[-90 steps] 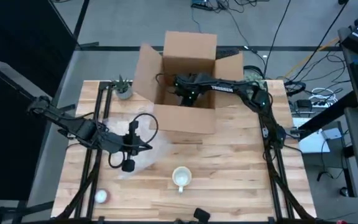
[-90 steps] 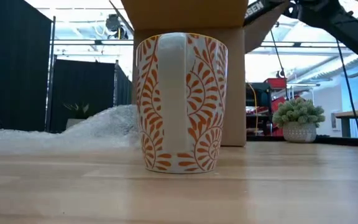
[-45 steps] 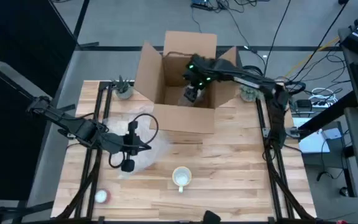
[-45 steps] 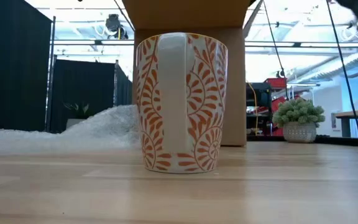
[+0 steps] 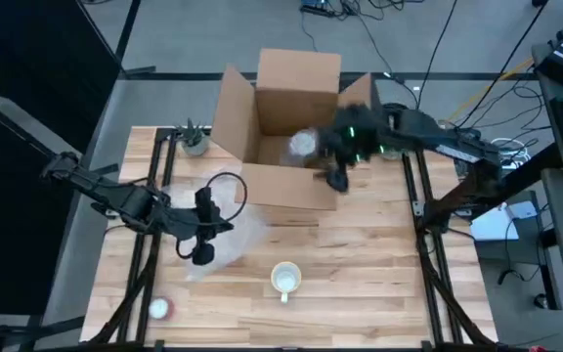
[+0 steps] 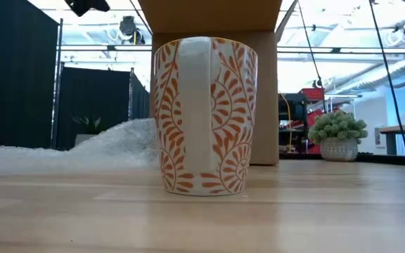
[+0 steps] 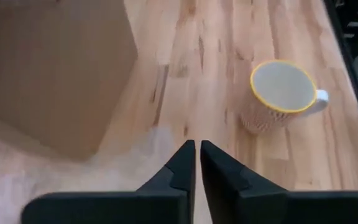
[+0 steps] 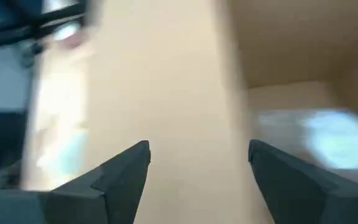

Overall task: Wrap mug
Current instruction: Move the cup to the middle right

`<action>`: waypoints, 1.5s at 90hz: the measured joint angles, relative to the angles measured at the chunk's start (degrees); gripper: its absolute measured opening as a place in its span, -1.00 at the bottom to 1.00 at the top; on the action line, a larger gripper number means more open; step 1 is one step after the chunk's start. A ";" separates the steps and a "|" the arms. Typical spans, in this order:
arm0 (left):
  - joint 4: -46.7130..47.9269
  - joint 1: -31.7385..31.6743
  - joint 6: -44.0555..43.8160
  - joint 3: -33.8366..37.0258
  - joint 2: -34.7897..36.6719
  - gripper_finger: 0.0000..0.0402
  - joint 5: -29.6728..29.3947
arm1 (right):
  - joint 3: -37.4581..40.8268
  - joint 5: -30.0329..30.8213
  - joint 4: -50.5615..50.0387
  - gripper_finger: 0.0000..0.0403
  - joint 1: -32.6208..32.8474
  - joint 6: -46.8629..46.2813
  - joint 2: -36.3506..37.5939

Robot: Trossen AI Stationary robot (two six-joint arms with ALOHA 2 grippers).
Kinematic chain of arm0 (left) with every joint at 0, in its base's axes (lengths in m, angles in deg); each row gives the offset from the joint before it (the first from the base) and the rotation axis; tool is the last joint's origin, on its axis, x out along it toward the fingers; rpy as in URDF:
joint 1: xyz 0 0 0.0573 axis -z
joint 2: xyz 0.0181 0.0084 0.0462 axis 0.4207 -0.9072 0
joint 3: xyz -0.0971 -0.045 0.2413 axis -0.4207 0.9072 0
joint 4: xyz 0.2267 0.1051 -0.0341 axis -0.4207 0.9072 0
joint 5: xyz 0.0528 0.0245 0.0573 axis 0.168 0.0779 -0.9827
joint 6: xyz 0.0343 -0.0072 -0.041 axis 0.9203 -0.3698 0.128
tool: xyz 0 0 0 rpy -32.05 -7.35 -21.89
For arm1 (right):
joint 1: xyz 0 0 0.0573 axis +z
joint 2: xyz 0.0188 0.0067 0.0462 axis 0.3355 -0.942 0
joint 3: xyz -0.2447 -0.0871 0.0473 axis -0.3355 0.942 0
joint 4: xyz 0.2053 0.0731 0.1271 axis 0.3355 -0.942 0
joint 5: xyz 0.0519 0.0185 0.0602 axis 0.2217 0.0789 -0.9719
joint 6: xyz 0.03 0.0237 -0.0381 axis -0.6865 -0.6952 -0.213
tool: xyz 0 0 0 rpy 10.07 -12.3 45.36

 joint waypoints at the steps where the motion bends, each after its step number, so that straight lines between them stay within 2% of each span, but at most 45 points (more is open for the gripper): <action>1: 0.23 0.01 -0.22 0.00 -0.03 -0.84 0.02 | 0.43 0.30 0.15 0.30 0.86 -0.40 0.16; 17: 3.54 1.39 -4.50 0.00 -0.05 -0.58 2.68 | 9.88 8.62 2.63 0.30 16.18 -7.47 0.97; 31: 4.08 3.86 -6.94 0.00 -0.05 -0.46 2.56 | 19.84 13.90 18.01 0.30 26.60 -11.36 0.69; 45: 4.10 4.83 -7.72 0.00 -0.05 -0.46 1.91 | 26.62 14.75 33.03 0.30 31.59 -7.48 -2.10; 59: 3.14 5.05 -7.83 0.90 -0.05 -0.46 1.32 | 27.44 14.76 39.50 0.29 33.62 -1.83 -8.41; 70: 2.38 5.05 -10.37 4.49 -0.07 -0.46 1.37 | 24.40 14.92 39.12 0.21 34.11 2.24 -14.06; 81: 0.72 5.05 -13.47 8.47 -0.07 -0.46 1.82 | 17.54 14.69 33.54 0.11 33.71 3.72 -19.71; 113: -5.85 5.05 -15.28 17.53 -0.09 -0.46 2.03 | -5.16 13.85 7.98 -0.09 31.37 2.30 -36.12; 135: -11.01 5.05 -13.54 20.62 -0.09 -0.46 1.60 | -7.80 12.63 2.36 -0.38 29.84 -1.47 -41.16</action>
